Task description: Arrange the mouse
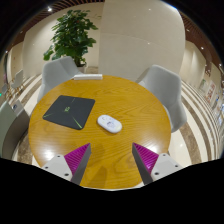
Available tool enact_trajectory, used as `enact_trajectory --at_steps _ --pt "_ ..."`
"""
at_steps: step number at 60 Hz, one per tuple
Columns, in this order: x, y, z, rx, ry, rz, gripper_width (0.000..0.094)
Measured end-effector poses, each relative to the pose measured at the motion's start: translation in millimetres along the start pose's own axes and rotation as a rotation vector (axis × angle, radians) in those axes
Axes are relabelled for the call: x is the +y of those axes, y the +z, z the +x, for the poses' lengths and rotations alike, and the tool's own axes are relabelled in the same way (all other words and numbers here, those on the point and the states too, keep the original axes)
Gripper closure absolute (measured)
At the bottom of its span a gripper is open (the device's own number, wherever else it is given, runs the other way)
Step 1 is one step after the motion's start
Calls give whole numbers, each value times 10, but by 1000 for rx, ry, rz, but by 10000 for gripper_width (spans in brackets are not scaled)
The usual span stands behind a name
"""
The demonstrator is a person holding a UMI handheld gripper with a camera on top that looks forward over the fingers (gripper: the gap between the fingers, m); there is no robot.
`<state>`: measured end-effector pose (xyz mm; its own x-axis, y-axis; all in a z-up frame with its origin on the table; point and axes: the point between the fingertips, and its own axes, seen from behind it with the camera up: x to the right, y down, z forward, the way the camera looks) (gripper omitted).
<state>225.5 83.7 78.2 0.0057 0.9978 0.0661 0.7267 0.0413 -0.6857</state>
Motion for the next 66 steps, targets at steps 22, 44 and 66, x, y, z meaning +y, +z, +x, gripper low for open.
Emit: enact_trajectory --at_steps 22,44,66 --pt "-154 971 12 -41 -31 -32 78" --pt "-334 1623 45 -76 -29 -81 66" --pt "-487 1843 74 -88 -12 -85 71"
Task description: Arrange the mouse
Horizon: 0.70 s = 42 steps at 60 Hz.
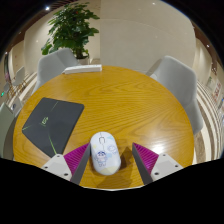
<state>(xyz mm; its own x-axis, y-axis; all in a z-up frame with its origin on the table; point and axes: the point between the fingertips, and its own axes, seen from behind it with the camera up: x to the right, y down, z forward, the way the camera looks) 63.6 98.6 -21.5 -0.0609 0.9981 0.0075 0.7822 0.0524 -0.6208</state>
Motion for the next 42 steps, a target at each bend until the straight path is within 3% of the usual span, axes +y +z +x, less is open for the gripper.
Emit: enact_trajectory --at_steps 11,17,22,29,42 --pt "-30 33 -19 -3 15 -3 114" --pt "-47 32 -22 8 16 -2 468" --pt "-42 15 21 38 18 -12 533" --pt "-273 -109 -126 21 54 4 557" --pt "-1273 -396 -981 -110 33 126 556"
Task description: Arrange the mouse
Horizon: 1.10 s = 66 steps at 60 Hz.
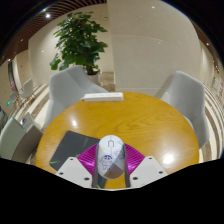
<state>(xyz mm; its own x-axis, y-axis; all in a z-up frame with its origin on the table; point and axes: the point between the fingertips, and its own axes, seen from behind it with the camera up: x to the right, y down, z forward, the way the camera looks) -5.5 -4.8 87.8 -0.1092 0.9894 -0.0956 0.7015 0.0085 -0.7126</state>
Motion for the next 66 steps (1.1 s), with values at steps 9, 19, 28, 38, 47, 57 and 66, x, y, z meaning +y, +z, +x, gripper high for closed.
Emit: enact_trajectory --at_steps 9,19,28,38,47,57,66 --pt "48 370 -779 -62 -66 -10 557" --pt "661 803 -1156 -57 -118 -116 557" --pt "769 887 -1177 -30 -151 -104 433" --pt "847 746 -1146 -30 -141 -150 97" --pt "821 110 -974 -12 -156 -165 74" --pt "1040 -829 -826 -20 -131 -178 75" --pt "1278 -1374 -678 18 -103 -171 73"
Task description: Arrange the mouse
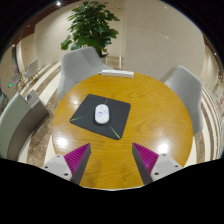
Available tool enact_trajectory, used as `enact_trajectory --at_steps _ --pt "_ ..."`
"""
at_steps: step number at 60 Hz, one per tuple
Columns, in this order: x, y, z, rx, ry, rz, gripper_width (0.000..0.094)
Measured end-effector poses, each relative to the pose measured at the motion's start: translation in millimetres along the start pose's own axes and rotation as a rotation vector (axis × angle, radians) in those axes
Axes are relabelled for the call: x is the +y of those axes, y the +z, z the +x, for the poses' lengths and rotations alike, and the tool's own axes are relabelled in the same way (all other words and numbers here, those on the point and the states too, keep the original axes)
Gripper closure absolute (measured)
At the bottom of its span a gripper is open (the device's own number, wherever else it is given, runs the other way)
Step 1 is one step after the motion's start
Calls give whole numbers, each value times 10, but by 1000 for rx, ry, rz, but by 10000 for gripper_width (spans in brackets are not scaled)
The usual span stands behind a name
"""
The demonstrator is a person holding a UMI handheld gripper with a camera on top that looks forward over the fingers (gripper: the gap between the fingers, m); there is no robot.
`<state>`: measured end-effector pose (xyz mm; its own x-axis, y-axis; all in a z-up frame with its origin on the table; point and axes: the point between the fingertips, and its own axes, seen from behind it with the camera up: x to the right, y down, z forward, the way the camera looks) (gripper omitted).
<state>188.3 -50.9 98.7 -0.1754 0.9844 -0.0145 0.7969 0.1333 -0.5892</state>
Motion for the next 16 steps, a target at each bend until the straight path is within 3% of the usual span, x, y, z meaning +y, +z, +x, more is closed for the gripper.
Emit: enact_trajectory --at_steps 16 --pt "368 -312 80 53 28 -2 70"
